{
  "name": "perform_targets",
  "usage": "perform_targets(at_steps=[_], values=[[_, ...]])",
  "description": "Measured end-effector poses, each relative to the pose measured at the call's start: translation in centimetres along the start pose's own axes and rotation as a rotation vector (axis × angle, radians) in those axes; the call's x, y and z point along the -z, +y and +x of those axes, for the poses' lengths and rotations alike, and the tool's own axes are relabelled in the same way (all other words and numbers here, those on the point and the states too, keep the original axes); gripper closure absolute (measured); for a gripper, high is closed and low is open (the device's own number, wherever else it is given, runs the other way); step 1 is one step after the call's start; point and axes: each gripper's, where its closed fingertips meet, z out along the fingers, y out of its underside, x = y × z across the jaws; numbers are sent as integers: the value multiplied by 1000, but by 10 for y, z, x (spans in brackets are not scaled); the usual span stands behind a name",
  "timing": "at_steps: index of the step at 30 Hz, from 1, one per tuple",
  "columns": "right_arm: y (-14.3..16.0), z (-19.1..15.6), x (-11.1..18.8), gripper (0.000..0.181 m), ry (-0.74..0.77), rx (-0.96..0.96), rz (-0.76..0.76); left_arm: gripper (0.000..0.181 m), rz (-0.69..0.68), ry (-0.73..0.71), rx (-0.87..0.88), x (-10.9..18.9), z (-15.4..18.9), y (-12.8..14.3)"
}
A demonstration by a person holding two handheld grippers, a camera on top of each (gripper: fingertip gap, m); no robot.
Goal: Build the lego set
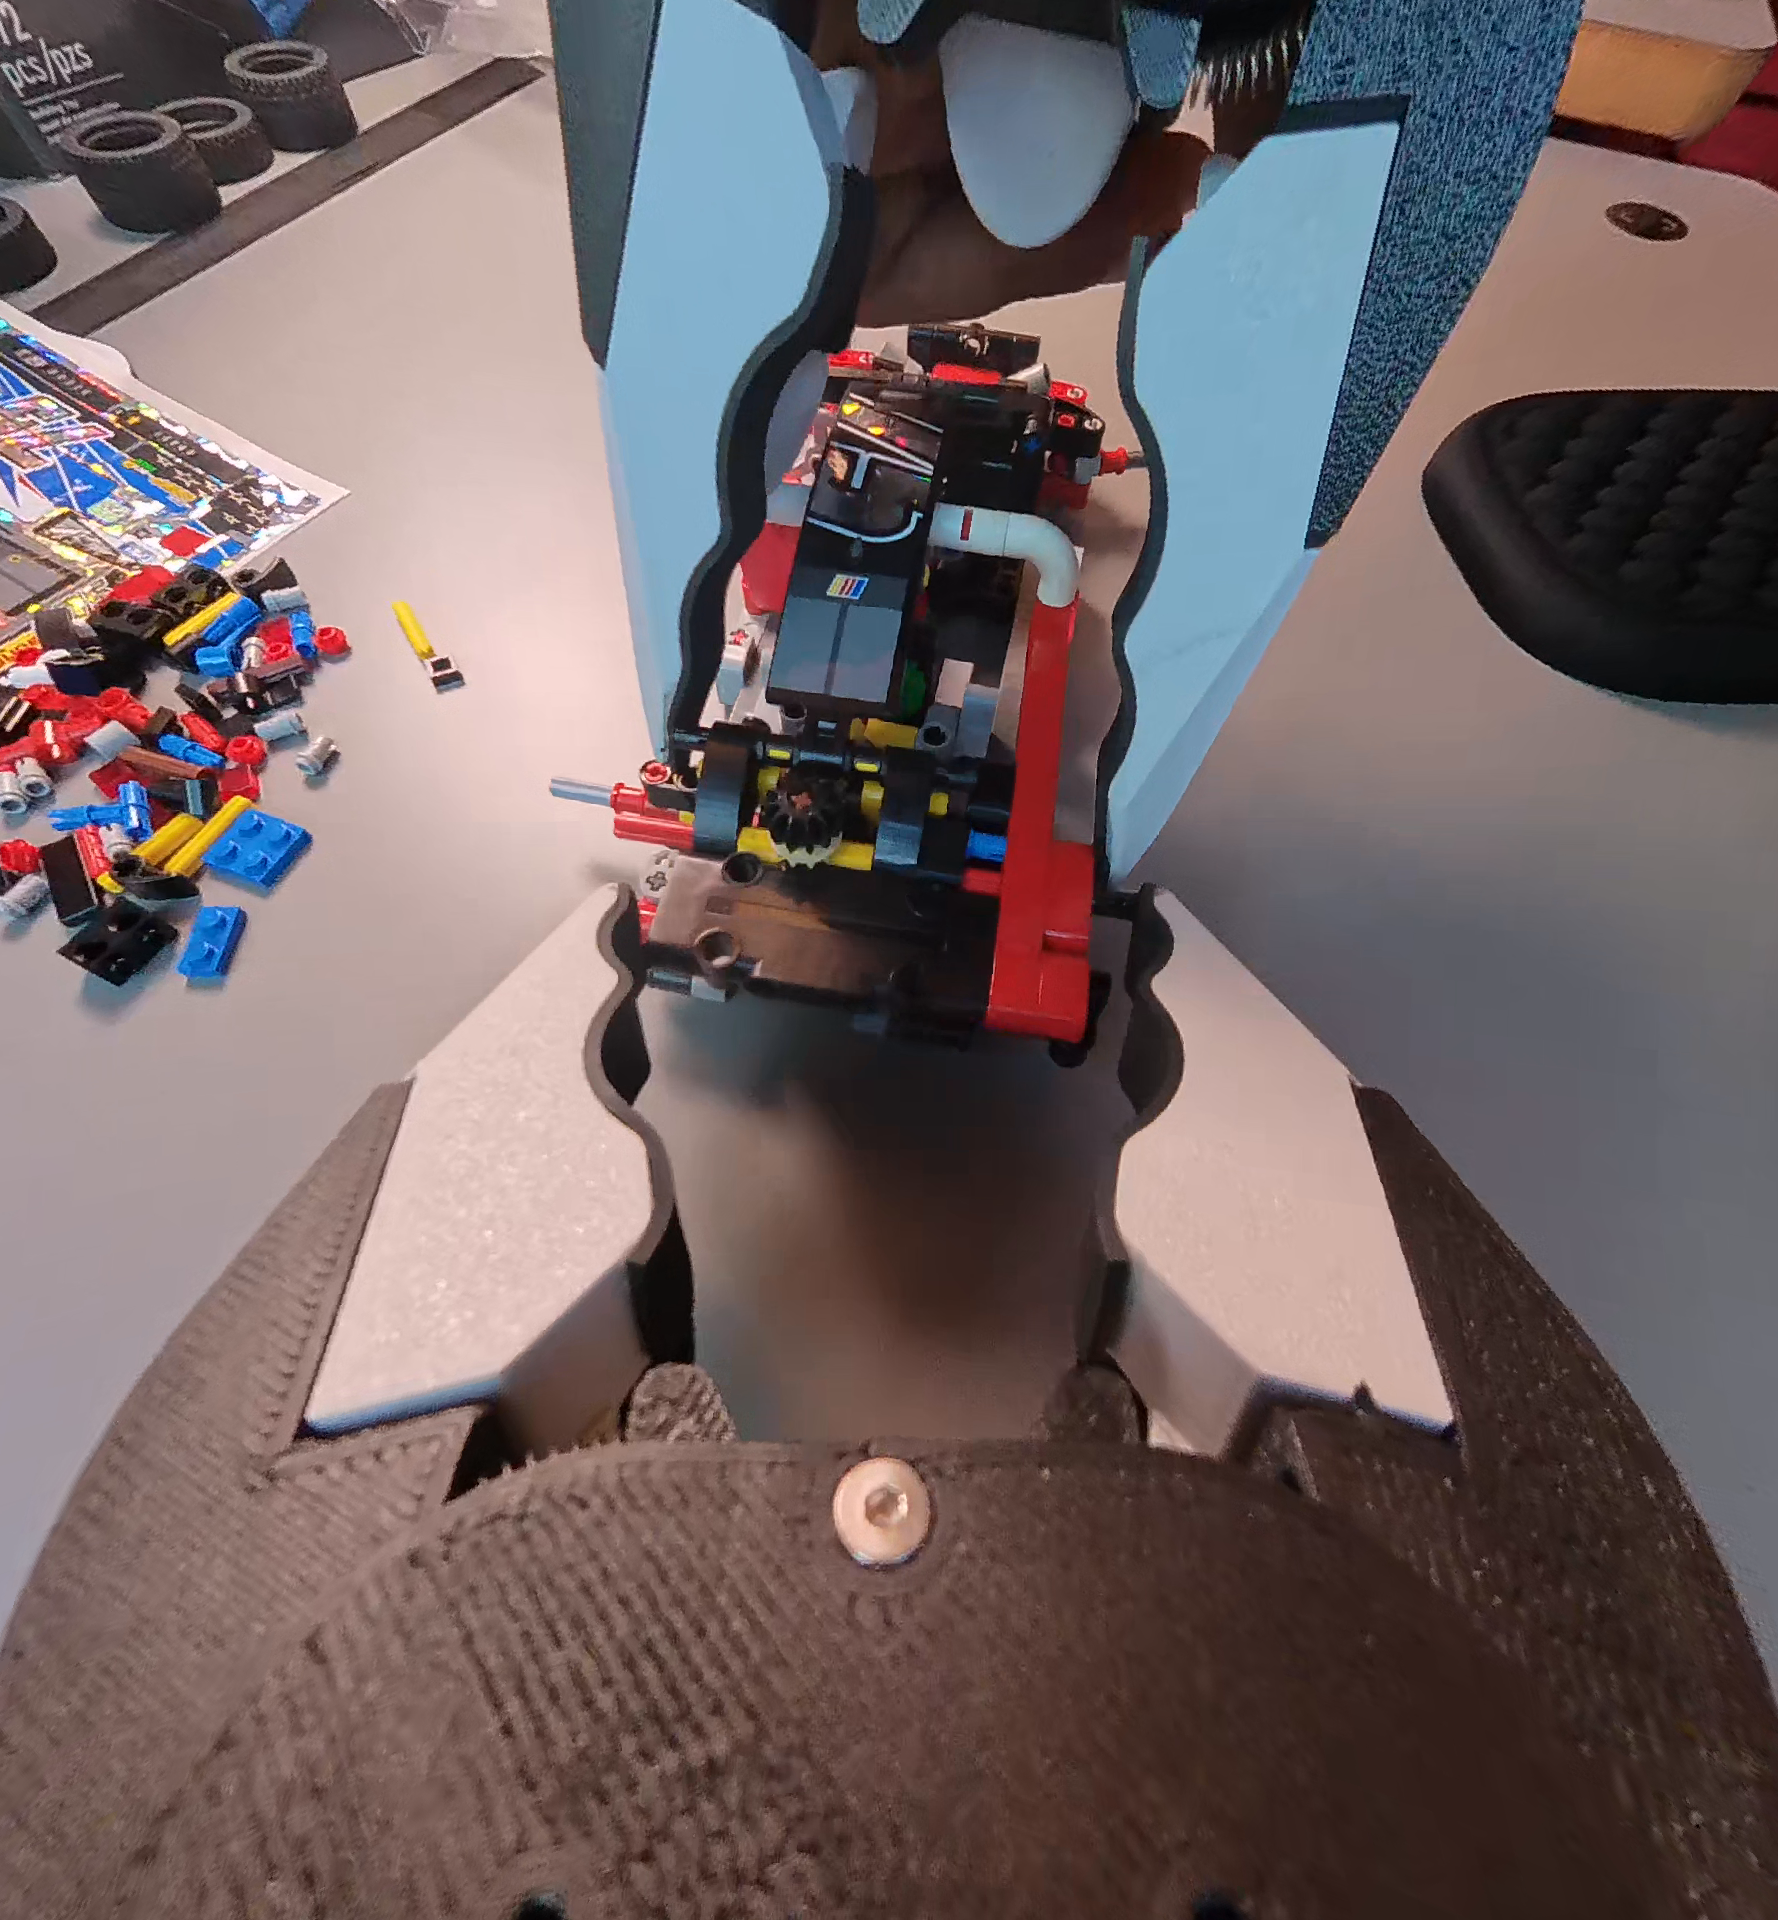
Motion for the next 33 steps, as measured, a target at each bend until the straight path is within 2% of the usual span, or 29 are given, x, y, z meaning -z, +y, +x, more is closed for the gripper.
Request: perform_targets(at_steps=[7, 14, 21, 33], values=[[-1, 0, 0, 108, 6, 32, 14, 90, -6, -13, 2, 1, -3, 1], [-1, 2, 0, 106, 7, 25, 16, 90, -4, -14, -5, 0, -5, 1], [-5, 7, 3, 96, 43, 36, 39, 90, 10, -6, 15, 2, -4, 2], [-9, 5, 1, 102, -26, 82, 58, 90, 10, -18, 4, 3, -6, 1]])
